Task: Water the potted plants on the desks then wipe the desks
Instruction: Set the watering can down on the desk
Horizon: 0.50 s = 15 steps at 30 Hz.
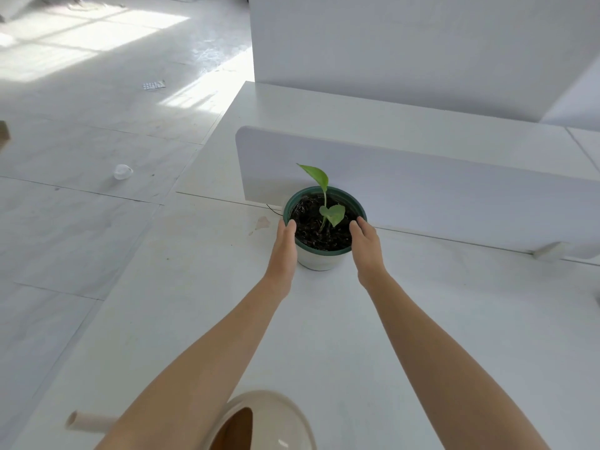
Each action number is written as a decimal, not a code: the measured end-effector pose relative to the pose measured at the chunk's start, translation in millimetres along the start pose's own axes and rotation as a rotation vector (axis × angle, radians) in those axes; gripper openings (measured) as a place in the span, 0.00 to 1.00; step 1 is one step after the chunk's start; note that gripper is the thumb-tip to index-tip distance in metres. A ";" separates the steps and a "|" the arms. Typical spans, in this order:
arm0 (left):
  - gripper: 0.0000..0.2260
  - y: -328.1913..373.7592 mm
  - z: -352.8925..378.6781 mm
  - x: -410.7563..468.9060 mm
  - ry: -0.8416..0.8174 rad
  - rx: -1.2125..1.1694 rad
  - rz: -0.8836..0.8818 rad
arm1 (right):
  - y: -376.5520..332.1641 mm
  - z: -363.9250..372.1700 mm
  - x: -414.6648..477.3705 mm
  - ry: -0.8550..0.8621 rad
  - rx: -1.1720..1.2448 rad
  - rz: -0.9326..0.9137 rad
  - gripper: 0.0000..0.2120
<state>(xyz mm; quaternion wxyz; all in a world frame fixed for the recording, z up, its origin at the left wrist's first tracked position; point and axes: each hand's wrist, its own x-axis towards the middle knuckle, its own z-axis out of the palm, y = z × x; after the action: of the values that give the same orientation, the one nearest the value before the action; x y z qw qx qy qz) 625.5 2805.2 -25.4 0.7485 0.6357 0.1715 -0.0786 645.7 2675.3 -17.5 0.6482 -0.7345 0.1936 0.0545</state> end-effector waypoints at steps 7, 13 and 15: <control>0.19 10.8 -32.6 -46.8 0.084 -0.044 -0.038 | 4.2 -19.4 -37.8 0.018 0.065 -0.056 0.21; 0.11 5.3 -99.6 -148.3 0.299 -0.219 0.080 | 27.7 -34.1 -114.8 0.000 -0.043 -0.120 0.18; 0.11 -5.4 -121.0 -179.5 0.410 -0.246 0.122 | 35.1 -36.7 -141.1 -0.036 -0.084 -0.155 0.17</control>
<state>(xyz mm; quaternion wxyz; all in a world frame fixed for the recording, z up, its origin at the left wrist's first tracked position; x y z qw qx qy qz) 438.0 2904.6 17.4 0.7731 0.5518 0.2893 0.1189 497.3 2666.7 2.2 0.6223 -0.7728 0.1222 0.0255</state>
